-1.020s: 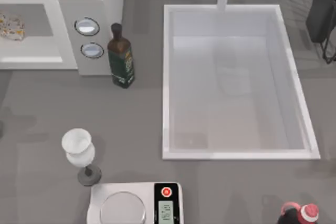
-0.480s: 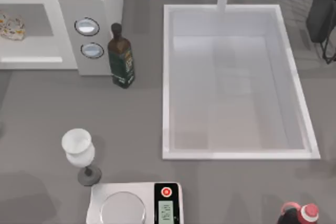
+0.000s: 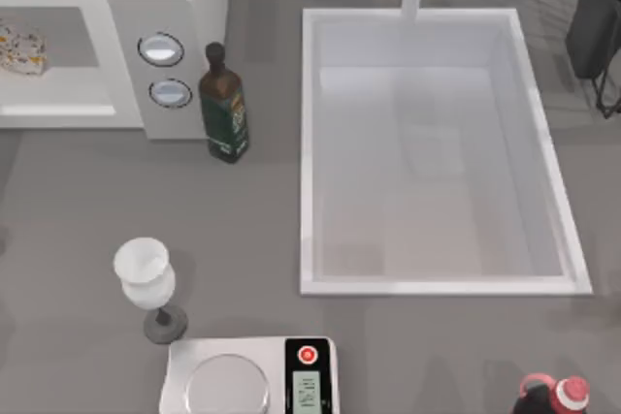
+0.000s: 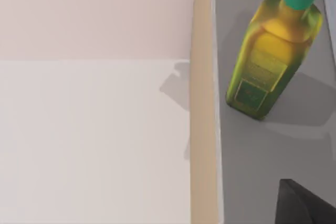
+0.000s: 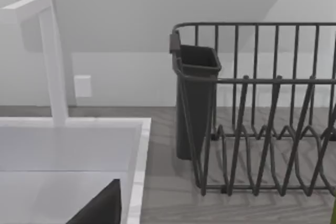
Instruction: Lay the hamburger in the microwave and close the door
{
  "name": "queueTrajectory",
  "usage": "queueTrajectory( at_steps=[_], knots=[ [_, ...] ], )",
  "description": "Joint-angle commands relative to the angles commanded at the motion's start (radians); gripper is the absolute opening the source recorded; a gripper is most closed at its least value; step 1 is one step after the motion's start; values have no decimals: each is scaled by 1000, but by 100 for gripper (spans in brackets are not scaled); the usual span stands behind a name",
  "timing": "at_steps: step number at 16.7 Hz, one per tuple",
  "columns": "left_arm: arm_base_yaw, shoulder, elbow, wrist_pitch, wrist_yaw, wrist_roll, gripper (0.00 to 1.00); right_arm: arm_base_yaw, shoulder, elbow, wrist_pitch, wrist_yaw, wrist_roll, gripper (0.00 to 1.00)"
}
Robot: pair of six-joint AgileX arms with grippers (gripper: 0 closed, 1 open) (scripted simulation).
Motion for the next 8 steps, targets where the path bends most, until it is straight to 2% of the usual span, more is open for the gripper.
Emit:
queueTrajectory(
  at_steps=[8],
  knots=[
    [5,44,40,-24,18,20,0,0,0,0,0,0,0,100]
  ],
)
